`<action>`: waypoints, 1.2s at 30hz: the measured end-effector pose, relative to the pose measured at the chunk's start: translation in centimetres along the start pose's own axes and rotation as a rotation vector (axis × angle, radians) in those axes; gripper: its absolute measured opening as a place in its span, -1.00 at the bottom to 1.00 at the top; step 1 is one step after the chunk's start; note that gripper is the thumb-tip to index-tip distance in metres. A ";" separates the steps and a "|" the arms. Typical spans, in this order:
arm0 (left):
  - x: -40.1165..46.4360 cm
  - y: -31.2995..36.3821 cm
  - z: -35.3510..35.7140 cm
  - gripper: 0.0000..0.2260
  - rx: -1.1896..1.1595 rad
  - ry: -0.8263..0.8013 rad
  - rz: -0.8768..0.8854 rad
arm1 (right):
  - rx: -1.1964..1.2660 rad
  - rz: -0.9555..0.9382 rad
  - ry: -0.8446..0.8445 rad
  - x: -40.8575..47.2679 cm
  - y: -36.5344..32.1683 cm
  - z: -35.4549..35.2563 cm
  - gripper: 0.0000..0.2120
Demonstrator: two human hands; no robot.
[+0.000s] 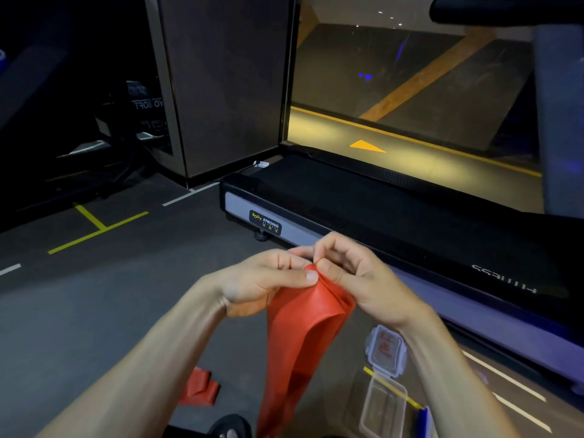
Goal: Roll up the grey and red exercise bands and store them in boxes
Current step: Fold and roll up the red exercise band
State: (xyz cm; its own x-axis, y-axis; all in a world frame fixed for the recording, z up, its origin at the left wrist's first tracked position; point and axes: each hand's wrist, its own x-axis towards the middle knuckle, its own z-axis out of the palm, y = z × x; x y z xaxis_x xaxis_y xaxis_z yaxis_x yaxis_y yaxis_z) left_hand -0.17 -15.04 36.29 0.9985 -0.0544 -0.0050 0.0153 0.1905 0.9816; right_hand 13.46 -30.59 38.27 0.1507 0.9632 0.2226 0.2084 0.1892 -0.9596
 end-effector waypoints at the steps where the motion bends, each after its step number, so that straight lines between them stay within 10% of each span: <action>1: 0.0 -0.1 -0.2 -0.71 0.037 0.011 -0.005 | -0.044 0.007 0.008 -0.1 0.0 -0.1 -0.92; 7: -0.3 -0.4 -0.5 -0.84 0.161 0.034 -0.087 | -0.326 0.041 -0.021 -0.4 0.3 -1.0 -0.93; 14: -1.0 -1.0 -1.4 -0.49 0.393 0.014 -0.139 | -0.103 -0.047 0.136 -0.7 0.3 -2.6 -0.93; 21: -0.3 -1.4 -1.6 -0.82 0.369 0.117 -0.090 | 0.009 -0.062 0.187 -0.5 1.2 -3.2 -0.99; 36: 0.0 -1.7 -1.8 -0.88 0.415 0.154 -0.049 | 0.030 -0.066 0.188 -1.0 1.0 -3.4 -0.93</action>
State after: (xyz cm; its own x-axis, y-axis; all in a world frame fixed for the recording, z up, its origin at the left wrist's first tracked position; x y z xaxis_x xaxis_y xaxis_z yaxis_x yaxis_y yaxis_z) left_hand -0.06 -13.65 34.29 0.9938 0.0989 -0.0512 0.0720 -0.2199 0.9729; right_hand 16.84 -31.98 37.69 0.3161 0.8965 0.3104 0.1949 0.2589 -0.9460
